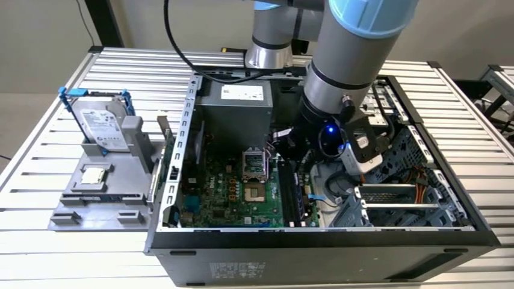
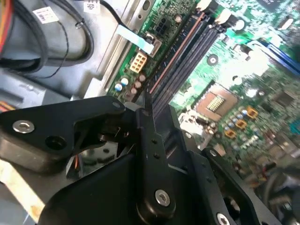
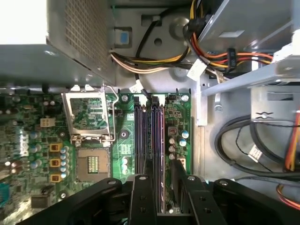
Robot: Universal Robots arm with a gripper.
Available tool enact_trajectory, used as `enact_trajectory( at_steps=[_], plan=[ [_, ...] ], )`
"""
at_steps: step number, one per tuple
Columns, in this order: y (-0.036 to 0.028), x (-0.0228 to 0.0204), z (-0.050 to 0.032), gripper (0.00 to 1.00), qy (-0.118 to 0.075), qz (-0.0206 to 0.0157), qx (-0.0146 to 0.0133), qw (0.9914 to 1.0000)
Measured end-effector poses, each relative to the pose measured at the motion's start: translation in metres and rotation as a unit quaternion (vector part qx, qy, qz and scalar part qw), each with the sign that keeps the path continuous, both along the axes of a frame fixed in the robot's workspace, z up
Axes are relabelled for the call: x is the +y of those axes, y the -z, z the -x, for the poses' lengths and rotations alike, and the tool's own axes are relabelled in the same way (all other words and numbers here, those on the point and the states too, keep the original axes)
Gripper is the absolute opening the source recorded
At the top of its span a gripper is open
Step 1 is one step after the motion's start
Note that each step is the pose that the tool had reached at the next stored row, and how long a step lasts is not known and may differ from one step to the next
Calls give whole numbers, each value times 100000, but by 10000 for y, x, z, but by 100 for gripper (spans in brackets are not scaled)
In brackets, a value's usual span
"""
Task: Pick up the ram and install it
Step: 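Insert the ram into the slot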
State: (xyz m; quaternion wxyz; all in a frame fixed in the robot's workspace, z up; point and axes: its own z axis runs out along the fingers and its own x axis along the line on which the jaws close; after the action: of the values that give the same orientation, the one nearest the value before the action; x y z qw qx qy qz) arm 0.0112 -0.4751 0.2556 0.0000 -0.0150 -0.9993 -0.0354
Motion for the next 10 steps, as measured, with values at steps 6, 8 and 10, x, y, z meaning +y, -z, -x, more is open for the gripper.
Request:
enact_trajectory(
  at_steps=[6, 8, 10],
  plan=[
    [1, 0, 0, 0, 3, -39, -1, 100000],
    [1, 0, 0, 0, 1, -43, 0, 100000],
    [1, 0, 0, 0, 2, -50, 1, 100000]
  ],
)
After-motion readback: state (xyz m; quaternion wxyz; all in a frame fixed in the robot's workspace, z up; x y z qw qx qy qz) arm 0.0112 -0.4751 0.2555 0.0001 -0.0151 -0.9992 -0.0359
